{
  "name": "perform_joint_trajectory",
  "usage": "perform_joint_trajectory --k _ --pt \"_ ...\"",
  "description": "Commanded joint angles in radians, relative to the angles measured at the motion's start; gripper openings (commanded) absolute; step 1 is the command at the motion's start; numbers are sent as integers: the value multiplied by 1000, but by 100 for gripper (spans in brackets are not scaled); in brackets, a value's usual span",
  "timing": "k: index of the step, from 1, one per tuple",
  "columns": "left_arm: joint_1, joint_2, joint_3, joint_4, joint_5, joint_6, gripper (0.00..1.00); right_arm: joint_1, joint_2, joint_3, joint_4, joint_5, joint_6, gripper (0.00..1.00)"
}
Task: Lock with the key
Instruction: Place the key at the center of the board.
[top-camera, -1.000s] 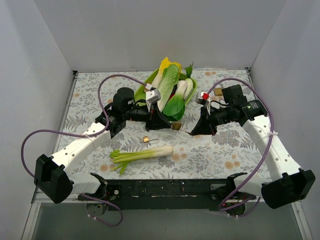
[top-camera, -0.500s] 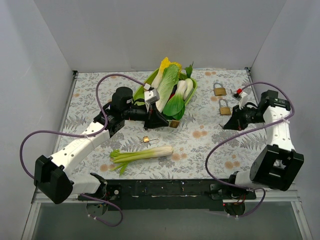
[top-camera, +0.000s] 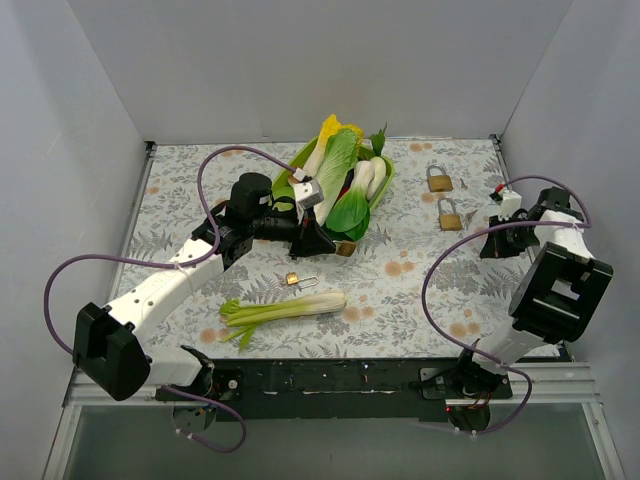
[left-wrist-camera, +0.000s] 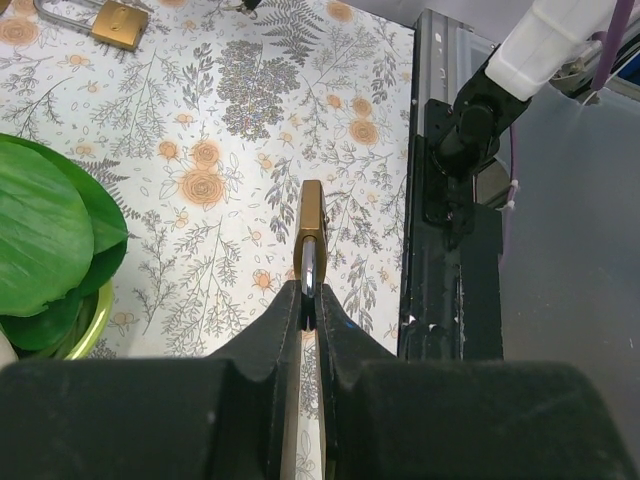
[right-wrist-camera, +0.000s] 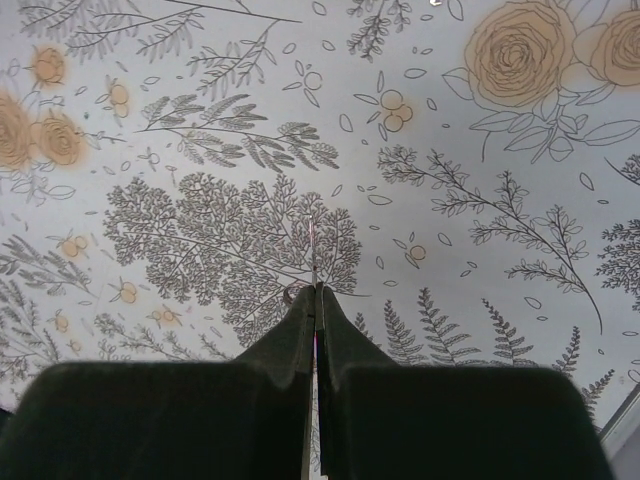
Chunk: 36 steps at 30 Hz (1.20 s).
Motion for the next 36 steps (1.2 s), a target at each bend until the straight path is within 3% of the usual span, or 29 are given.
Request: perform_joint_trajectory --k 1,16,21,22,24,25,26,31,36 --pt "3 -24 40 -6 -10 14 0 -3 21 -19 140 61 62 1" --pt "3 9 57 -3 -7 8 0 -3 113 -65 267 101 99 1" --pt "1 18 58 -5 -4 -3 0 -3 101 -66 267 112 102 25" --pt "3 19 58 -3 -3 -7 0 -3 93 -66 267 115 95 41" --pt "3 24 60 -5 2 -27 0 -3 64 -65 263 124 85 53" --pt "3 30 63 -5 2 -35 0 -3 52 -57 255 126 72 65" --pt "1 35 64 -6 7 -45 0 -3 24 -51 232 124 64 70" --pt "0 73 96 -3 48 -183 0 7 -111 27 143 14 -2 84" --pt "-2 162 152 5 70 -349 0 159 -296 75 11 -129 -62 87"
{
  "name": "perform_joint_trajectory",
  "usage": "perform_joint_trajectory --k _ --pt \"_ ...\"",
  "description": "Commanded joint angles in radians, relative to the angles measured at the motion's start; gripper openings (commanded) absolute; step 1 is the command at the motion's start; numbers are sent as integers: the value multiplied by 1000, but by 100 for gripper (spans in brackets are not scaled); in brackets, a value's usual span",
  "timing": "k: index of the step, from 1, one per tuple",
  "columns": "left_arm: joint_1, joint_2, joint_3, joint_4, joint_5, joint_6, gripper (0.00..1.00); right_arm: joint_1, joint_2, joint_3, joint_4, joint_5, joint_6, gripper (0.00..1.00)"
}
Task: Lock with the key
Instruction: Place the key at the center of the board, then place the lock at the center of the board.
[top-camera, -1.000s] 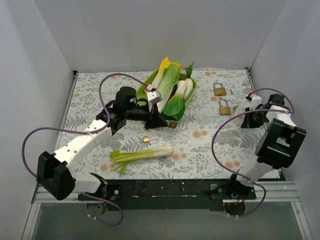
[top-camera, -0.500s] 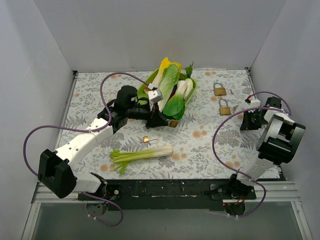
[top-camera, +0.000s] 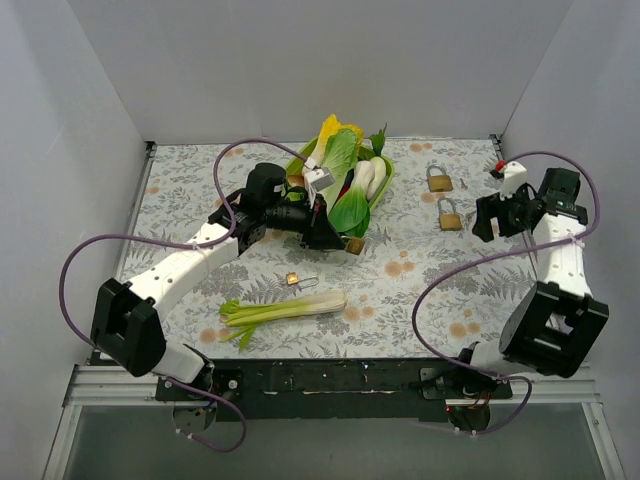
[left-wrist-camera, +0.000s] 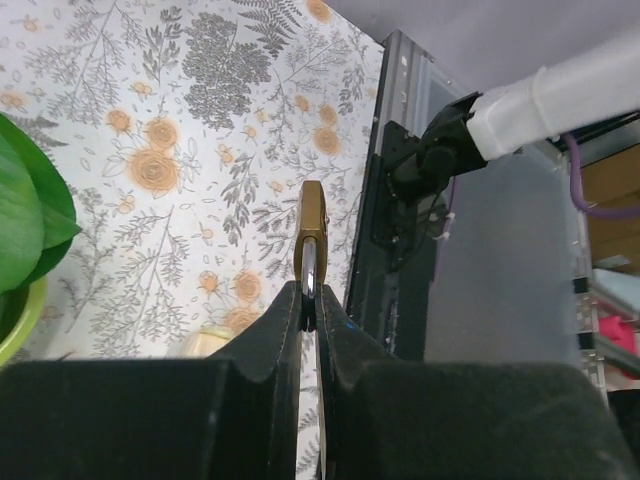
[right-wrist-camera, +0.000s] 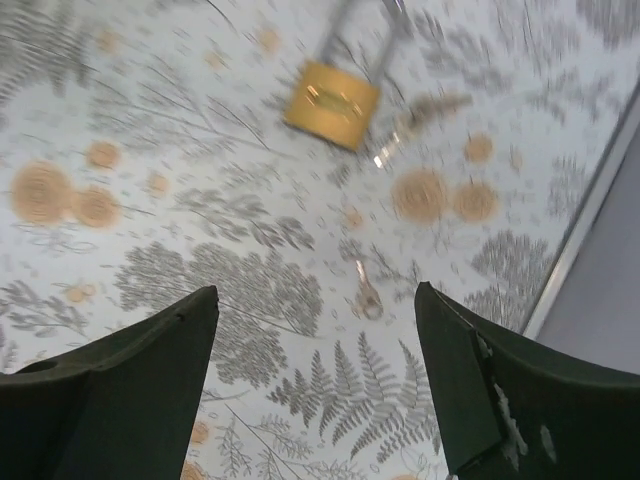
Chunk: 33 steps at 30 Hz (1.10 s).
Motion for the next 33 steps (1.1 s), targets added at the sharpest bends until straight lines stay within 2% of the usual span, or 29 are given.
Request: perform_joint_trajectory --k 1,5,7,8,11,17,20,24,29,33 --pt "0 55 76 19 51 -190 0 151 -175 55 -118 -182 -69 88" --pt "-3 103 101 19 66 -321 0 400 -378 14 -63 -218 -35 91" --pt "-5 117 109 17 68 -349 0 507 -445 -4 -17 -183 12 92" --pt "-8 118 106 23 62 -367 0 590 -459 -8 -11 -171 23 92" --pt "-8 112 86 60 69 -434 0 735 -483 -17 -6 -125 37 92" --pt "-32 101 74 74 46 -465 0 954 -463 -31 23 -21 21 93" --pt "-40 97 69 74 36 -476 0 1034 -454 -35 43 21 3 93" --pt "-46 89 69 74 42 -459 0 1079 -451 -64 86 47 -28 91" --pt "-62 81 72 72 40 -442 0 1085 -440 -77 109 36 -52 77" --pt "-65 83 72 74 46 -439 0 1088 -439 -98 132 58 -66 75"
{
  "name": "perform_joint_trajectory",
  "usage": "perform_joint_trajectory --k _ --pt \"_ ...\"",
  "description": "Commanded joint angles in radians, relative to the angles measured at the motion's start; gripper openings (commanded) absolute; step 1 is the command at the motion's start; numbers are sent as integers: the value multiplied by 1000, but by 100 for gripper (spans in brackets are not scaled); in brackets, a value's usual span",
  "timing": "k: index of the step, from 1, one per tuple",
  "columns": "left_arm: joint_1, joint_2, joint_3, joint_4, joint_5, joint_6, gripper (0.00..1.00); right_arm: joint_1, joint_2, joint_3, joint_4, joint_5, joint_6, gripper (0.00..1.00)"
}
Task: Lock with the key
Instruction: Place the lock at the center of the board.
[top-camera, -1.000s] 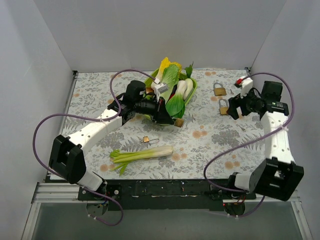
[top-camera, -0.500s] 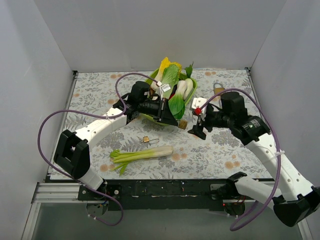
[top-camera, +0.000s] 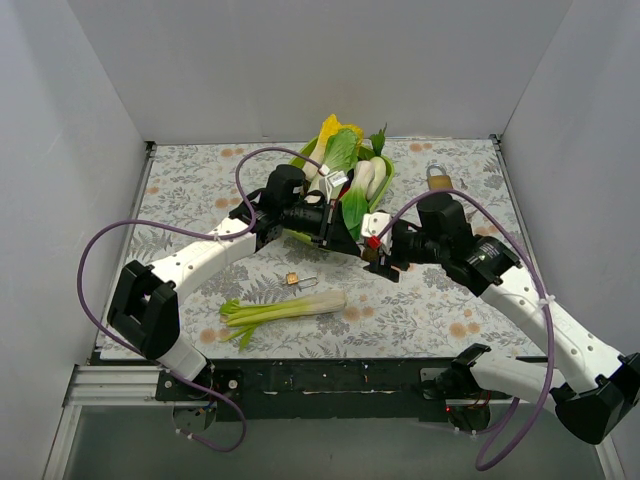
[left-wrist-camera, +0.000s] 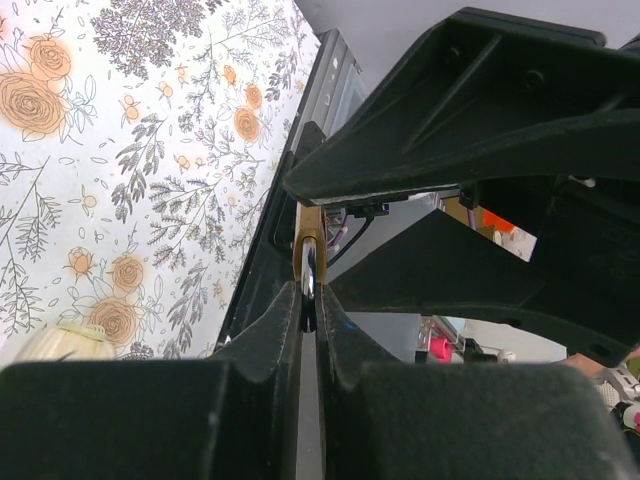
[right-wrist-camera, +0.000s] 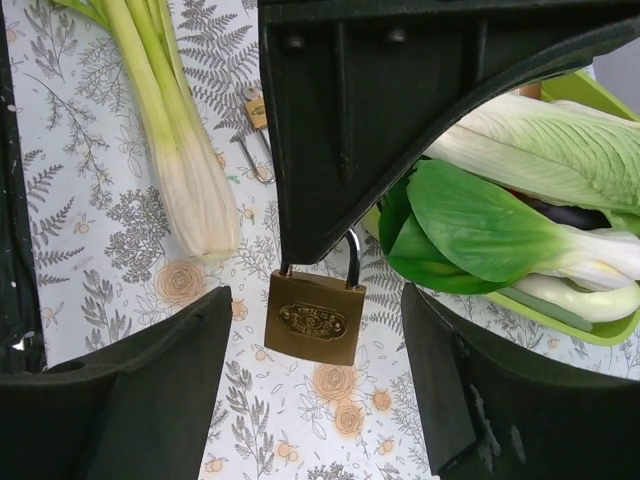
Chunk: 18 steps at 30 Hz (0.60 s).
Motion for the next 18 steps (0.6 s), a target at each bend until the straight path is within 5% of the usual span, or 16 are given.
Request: perform_joint_trajectory --k 1,9,15,16,18 --pt "-9 -57 17 20 14 14 0 9 3 -23 65 26 -30 74" --pt "-9 -55 15 32 18 11 0 8 9 -32 65 58 -38 58" --pt "-9 -54 17 43 22 5 0 9 6 -32 60 76 -24 23" --pt "-9 -55 17 43 23 6 2 9 4 -33 59 85 -15 14" --pt "-8 -66 14 39 15 20 26 9 1 -33 63 121 34 3"
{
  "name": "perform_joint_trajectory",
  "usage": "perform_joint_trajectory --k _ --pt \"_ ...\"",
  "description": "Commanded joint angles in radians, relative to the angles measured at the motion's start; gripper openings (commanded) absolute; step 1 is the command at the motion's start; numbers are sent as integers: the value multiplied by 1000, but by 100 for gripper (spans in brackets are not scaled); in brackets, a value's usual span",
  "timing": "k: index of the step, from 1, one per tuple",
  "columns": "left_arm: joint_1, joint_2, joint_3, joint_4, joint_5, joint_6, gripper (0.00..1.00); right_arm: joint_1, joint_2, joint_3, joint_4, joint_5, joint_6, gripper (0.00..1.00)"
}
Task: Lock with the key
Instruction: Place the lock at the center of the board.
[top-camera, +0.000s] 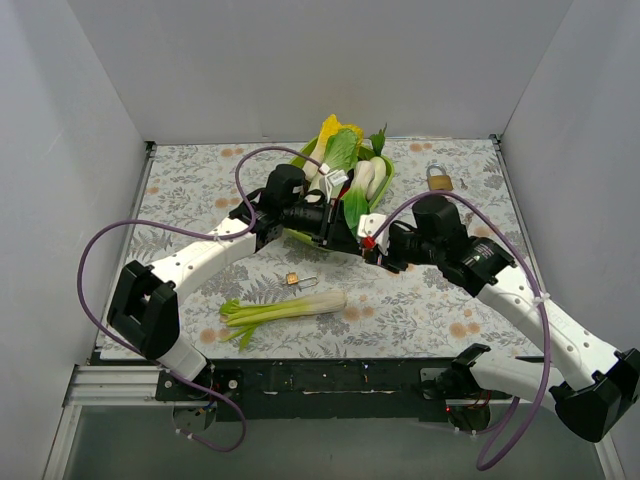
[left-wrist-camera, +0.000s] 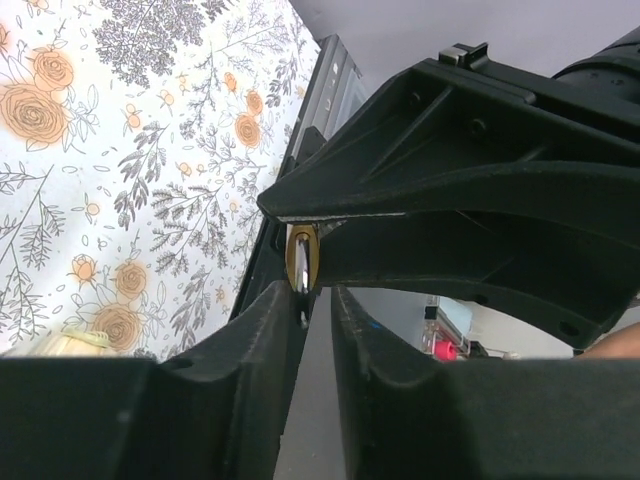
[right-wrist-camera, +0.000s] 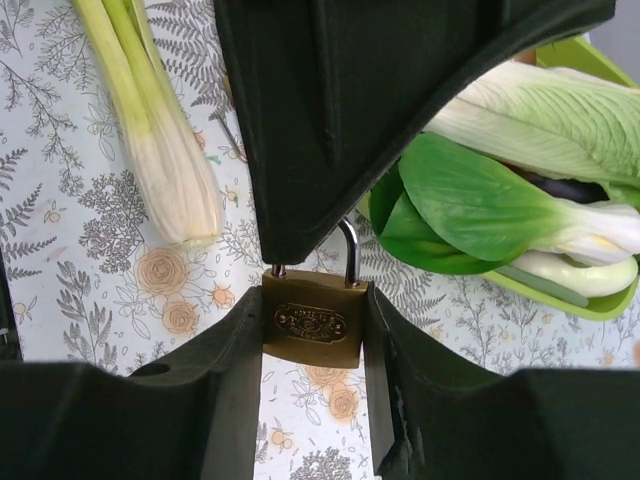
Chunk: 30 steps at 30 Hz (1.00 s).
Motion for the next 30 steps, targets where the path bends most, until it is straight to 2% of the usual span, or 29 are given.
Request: perform_joint_trajectory --k 1,2,3,5,9,11,12,13,15,16,21,22,25,30 --pt "2 -70 14 11 6 24 39 3 -9 6 11 72 65 1" --pt "5 -74 14 -1 -9 52 68 2 -11 12 -1 94 83 1" --pt "13 -88 15 -16 -20 66 81 -1 -11 15 -18 91 123 1" --pt "59 -105 12 -33 -29 88 97 -26 -25 13 -61 79 167 1" --pt "140 -183 24 -55 -104 209 98 -130 -72 -36 -121 57 256 1" --pt "157 -241 32 -66 -214 220 98 -257 -78 -72 -154 23 290 1" --pt "157 -260 29 -67 -364 214 98 -304 -71 -82 -167 17 298 1" --pt "162 -292 24 -78 -399 223 98 -396 -62 -91 -176 14 301 1" --pt "168 -301 26 -102 -443 255 98 -481 -19 -114 -177 14 304 1" --pt "175 -300 26 -142 -456 245 98 -553 0 -120 -174 20 306 1" --pt "186 -327 -17 -213 -441 297 98 -740 159 -139 -113 45 318 1" --pt "188 -337 -25 -227 -472 304 98 -780 182 -137 -92 52 321 1" --pt "189 -352 -60 -254 -497 346 98 -820 256 -149 -30 85 327 1" --pt "191 -380 -104 -274 -442 419 98 -823 349 -169 54 126 320 1"
